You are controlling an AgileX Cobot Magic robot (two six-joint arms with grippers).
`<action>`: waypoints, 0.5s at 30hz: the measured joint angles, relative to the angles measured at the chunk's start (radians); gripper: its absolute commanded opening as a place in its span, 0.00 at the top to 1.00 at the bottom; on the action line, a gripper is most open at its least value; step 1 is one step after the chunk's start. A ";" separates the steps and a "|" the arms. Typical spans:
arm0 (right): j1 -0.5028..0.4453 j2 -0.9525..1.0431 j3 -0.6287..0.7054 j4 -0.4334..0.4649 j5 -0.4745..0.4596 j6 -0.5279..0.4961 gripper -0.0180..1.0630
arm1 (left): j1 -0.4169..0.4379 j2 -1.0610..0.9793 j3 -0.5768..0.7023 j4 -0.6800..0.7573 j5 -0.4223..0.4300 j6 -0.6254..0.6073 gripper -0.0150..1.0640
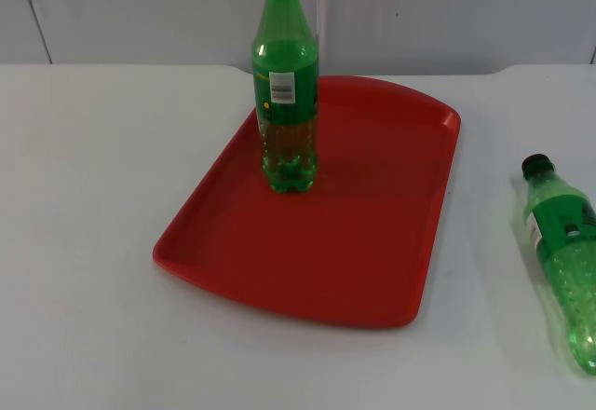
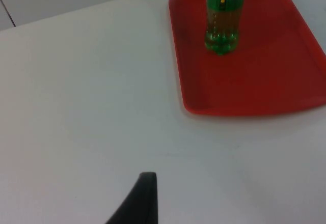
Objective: Place the bottle upright on the tray.
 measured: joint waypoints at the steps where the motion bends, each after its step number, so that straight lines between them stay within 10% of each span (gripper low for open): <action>1: 0.000 0.000 0.000 0.000 0.000 0.000 0.01 | 0.000 0.000 0.000 0.000 0.000 0.000 0.01; 15: 0.000 0.487 -0.262 0.024 -0.033 0.033 0.01 | 0.000 0.000 0.000 0.000 0.000 -0.002 0.01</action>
